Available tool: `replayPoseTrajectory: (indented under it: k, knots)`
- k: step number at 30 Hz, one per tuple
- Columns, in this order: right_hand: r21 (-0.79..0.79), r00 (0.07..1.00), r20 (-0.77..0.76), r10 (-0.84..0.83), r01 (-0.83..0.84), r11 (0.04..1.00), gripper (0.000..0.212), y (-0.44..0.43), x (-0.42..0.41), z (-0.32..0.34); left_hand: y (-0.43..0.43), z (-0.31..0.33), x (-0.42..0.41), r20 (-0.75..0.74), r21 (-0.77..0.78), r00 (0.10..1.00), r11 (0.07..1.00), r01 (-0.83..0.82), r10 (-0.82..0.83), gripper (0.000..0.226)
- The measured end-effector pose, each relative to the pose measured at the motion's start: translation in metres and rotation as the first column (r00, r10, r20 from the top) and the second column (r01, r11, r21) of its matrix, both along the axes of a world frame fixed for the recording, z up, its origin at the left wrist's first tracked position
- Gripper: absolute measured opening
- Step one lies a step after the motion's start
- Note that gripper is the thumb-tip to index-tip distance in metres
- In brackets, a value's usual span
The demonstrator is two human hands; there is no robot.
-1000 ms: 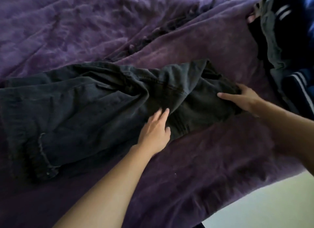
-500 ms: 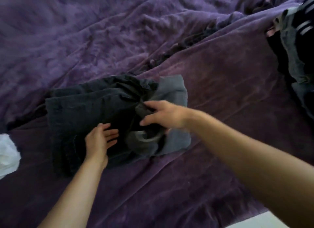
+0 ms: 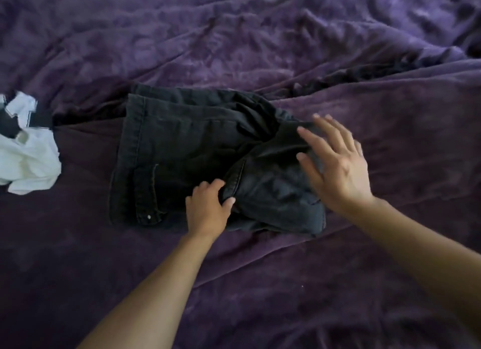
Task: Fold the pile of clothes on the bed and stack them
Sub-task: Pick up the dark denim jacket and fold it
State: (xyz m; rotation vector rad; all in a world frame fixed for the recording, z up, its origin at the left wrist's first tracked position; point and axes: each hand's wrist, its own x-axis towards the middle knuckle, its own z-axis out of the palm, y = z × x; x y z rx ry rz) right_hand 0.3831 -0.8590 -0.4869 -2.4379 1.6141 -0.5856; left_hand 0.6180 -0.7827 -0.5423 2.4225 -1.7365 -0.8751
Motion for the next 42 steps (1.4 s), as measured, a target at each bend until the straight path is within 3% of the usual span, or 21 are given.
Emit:
replayPoseTrajectory:
  k: [3,6,9,11,13,15,16,17,18,20,21,24,26,28,30,31,33,38,42]
  knots:
    - [0.242,0.944,-0.323,0.068,0.013,0.970,0.063,-0.024,0.003,-0.035,0.016,-0.002,0.005,0.108,-0.090,0.982,0.982,0.163,-0.153,0.039]
    - [0.377,0.843,-0.528,0.106,0.121,0.918,0.068,-0.049,0.014,-0.083,0.048,-0.016,0.006,0.206,0.086,0.931,0.953,0.290,-0.302,0.059]
    - [0.400,0.778,-0.618,0.115,0.186,0.897,0.071,-0.063,0.013,-0.108,0.051,-0.022,0.001,0.180,0.194,0.925,0.934,0.299,-0.334,0.068]
    - [0.413,0.778,-0.615,0.123,0.186,0.891,0.072,-0.070,0.012,-0.104,0.043,-0.015,-0.003,0.187,0.184,0.930,0.941,0.284,-0.318,0.072]
    - [0.416,0.833,-0.547,0.081,0.187,0.890,0.072,-0.071,0.008,-0.091,0.037,-0.007,-0.009,0.229,0.035,0.916,0.943,0.331,-0.330,0.071]
    - [0.348,0.925,-0.364,-0.108,0.242,0.906,0.073,-0.061,-0.005,-0.078,0.036,-0.007,-0.017,0.201,-0.110,0.902,0.907,0.407,-0.381,0.066]
    - [0.336,0.938,-0.234,-0.254,0.323,0.884,0.075,-0.052,-0.016,-0.073,0.036,-0.011,-0.021,0.166,-0.102,0.888,0.888,0.448,-0.429,0.065]
    - [0.392,0.907,-0.089,-0.411,0.412,0.823,0.079,-0.041,-0.026,-0.070,0.038,-0.017,-0.025,0.117,-0.056,0.880,0.882,0.468,-0.460,0.064]
    - [0.526,0.819,0.044,-0.573,0.468,0.710,0.084,-0.026,-0.033,-0.068,0.039,-0.026,-0.029,0.052,0.031,0.883,0.885,0.465,-0.466,0.064]
    - [0.827,0.544,0.190,-0.818,0.360,0.431,0.086,0.003,-0.039,-0.069,0.036,-0.042,-0.033,-0.051,0.138,0.898,0.888,0.440,-0.437,0.063]
    - [0.905,0.467,0.177,-0.866,0.269,0.330,0.079,0.012,-0.039,-0.072,0.032,-0.046,-0.033,-0.087,0.140,0.905,0.894,0.425,-0.416,0.062]
    - [0.979,0.453,0.124,-0.883,0.091,0.184,0.071,0.011,-0.033,-0.068,0.023,-0.045,-0.025,-0.238,0.112,0.917,0.928,0.354,-0.321,0.057]
    - [0.977,0.467,0.180,-0.866,0.021,0.214,0.068,0.001,-0.025,-0.044,0.016,-0.034,-0.017,-0.417,0.141,0.892,0.957,0.254,-0.175,0.052]
    - [0.956,0.500,0.273,-0.822,-0.042,0.291,0.067,-0.011,-0.009,-0.009,0.006,-0.017,-0.010,-0.630,0.232,0.770,0.971,0.062,0.101,0.046]
    - [0.921,0.546,0.355,-0.759,-0.062,0.386,0.071,-0.018,0.023,0.025,0.001,0.005,0.000,-0.781,0.392,0.446,0.899,-0.194,0.437,0.037]
    - [0.895,0.557,0.394,-0.731,-0.050,0.444,0.069,-0.021,0.044,0.037,0.001,0.014,0.010,-0.794,0.453,0.299,0.844,-0.289,0.529,0.037]
    - [0.835,0.612,0.438,-0.659,-0.006,0.550,0.055,-0.029,0.098,0.051,0.007,0.030,0.038,-0.774,0.524,0.131,0.743,-0.417,0.620,0.037]
    - [0.748,0.821,0.321,-0.471,0.086,0.659,0.065,-0.033,0.245,0.040,0.050,0.043,0.125,-0.785,0.504,-0.046,0.593,-0.628,0.618,0.054]
    - [0.729,0.923,0.250,-0.293,0.020,0.685,0.065,-0.021,0.329,0.013,0.076,0.049,0.183,-0.788,0.426,-0.079,0.448,-0.786,0.611,0.055]
